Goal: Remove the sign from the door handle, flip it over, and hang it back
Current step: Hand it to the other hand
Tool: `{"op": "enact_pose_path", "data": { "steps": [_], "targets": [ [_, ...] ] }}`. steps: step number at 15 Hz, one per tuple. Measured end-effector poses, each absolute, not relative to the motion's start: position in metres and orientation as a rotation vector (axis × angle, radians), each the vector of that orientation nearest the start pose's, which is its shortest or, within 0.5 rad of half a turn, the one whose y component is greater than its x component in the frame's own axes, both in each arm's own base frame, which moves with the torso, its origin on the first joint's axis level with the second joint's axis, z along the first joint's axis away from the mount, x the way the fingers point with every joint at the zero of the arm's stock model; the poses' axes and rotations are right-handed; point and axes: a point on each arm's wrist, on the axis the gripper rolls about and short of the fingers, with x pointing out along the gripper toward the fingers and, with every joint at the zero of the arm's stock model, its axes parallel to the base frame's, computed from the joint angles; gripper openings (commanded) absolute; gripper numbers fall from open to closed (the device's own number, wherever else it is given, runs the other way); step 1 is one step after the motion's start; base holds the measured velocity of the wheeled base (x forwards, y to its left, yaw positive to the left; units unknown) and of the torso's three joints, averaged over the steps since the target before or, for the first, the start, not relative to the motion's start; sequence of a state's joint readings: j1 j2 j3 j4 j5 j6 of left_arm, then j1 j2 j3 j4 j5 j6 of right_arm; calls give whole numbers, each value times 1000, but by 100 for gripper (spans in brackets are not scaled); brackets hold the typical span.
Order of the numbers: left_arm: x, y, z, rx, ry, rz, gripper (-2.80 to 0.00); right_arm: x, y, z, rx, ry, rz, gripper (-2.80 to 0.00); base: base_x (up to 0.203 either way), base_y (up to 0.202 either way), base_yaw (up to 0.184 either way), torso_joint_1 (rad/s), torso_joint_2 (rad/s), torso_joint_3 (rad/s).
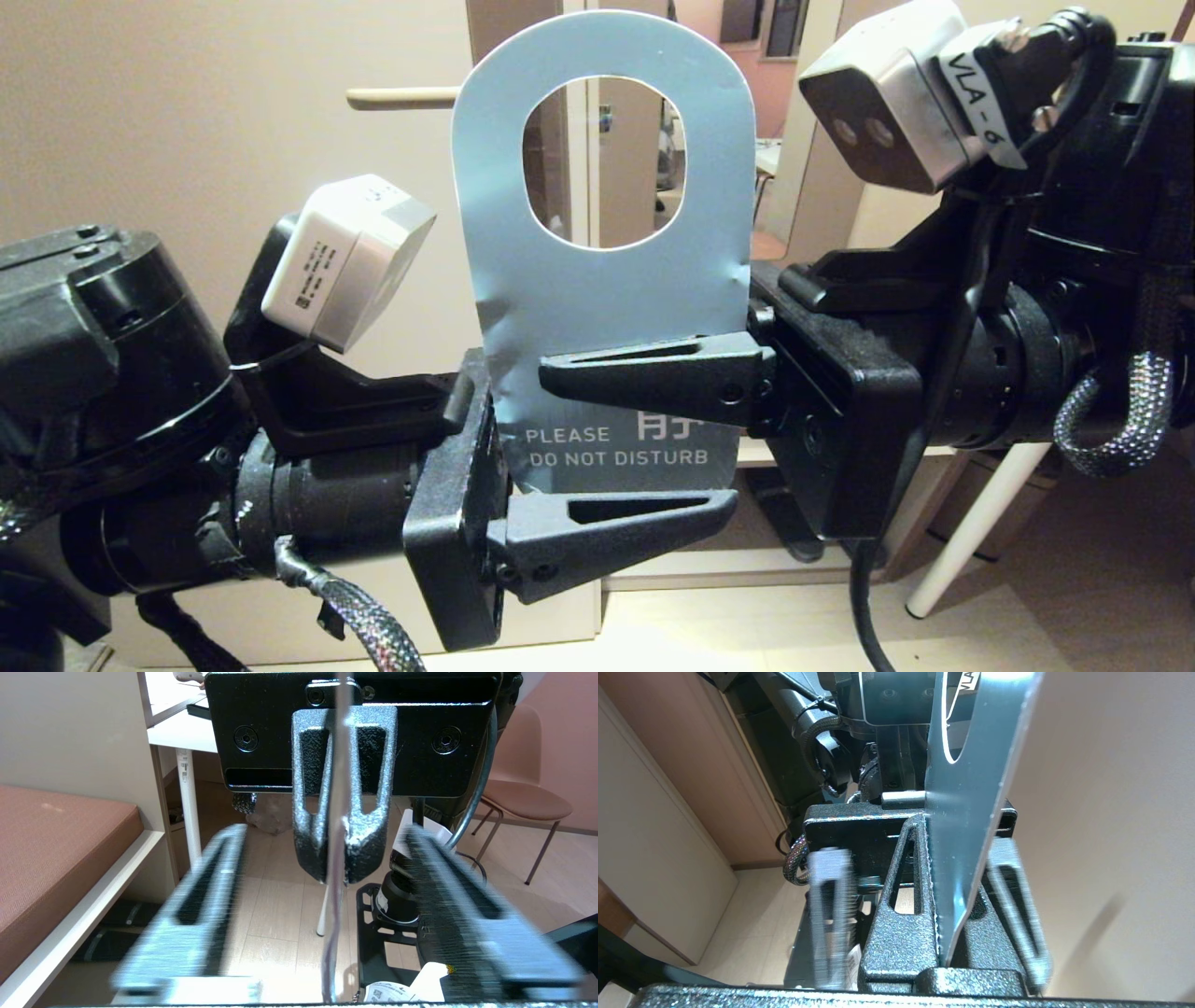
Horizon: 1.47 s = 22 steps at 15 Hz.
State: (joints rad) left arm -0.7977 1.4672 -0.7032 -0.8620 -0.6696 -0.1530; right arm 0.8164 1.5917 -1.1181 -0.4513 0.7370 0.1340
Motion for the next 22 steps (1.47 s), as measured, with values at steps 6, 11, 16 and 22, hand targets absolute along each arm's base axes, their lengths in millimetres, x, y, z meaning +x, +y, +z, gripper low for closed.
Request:
{"op": "enact_pose_path", "data": {
  "steps": [6, 11, 16, 22],
  "targets": [
    [160, -184, 242, -131, 3, -1472, -280, 188, 224, 286, 104, 126, 1556, -280, 0, 0, 0, 0, 0, 0],
    [160, -184, 242, -130, 1, -1472, -280, 188, 224, 286, 105, 127, 1553, -280, 0, 0, 0, 0, 0, 0],
    [158, -185, 243, -132, 1, -1480, -280, 188, 224, 286, 104, 126, 1548, -280, 0, 0, 0, 0, 0, 0],
    [154, -185, 241, -133, 5, -1491, -280, 187, 222, 288, 109, 122, 1512, 0, 0, 0, 0, 0, 0, 0]
  ]
}}
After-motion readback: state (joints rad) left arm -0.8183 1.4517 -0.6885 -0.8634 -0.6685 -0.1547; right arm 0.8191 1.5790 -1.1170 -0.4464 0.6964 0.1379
